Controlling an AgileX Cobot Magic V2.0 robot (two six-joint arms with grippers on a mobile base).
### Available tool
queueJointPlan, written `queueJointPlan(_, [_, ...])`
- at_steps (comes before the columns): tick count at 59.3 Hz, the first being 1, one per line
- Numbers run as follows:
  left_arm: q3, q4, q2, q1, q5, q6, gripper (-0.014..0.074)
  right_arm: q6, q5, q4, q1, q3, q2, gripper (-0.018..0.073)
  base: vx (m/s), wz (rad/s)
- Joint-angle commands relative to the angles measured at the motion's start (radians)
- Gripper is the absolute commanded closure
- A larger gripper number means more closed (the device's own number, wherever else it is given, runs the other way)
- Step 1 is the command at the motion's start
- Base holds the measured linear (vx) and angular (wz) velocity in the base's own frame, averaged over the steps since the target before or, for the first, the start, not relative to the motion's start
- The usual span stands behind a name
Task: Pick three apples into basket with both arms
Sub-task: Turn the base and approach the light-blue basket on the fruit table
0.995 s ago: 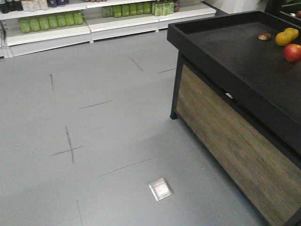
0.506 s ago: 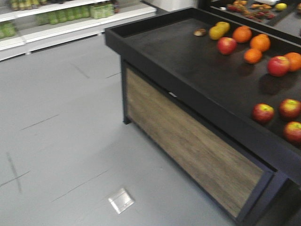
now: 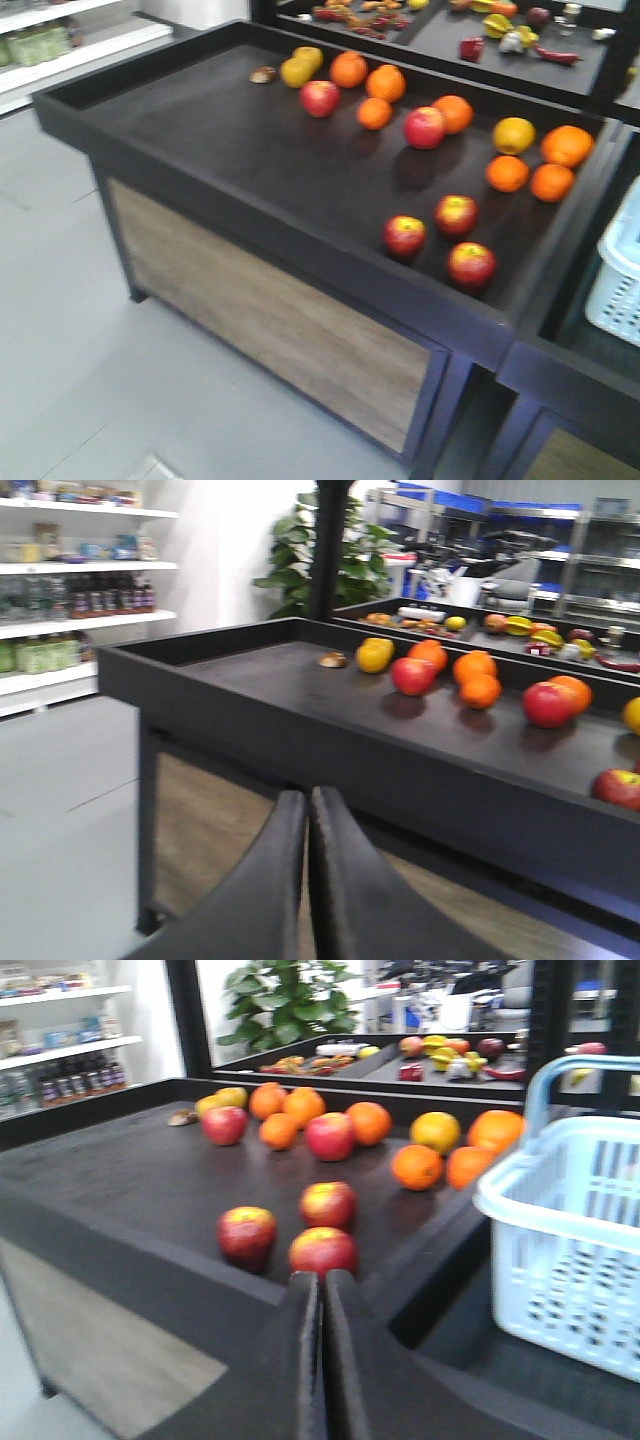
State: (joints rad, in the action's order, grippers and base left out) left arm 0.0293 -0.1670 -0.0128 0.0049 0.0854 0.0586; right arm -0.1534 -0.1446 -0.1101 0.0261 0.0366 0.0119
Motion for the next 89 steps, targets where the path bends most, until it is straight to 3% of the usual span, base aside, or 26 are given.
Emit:
queueJointPlan(1, [-0.026,-0.002,-0.002,0.004,-0.068,-0.006,0.0602,0.011,0.079,-0.013,-0.006,0.004,-0.012,0.0564,0.15,-0.57])
queueJointPlan(89, [-0.026,-0.002,-0.002,0.004,-0.068,-0.006,0.0602,0.011,0.079,-0.013,-0.006,0.004,-0.012,0.0564,0.10,-0.40])
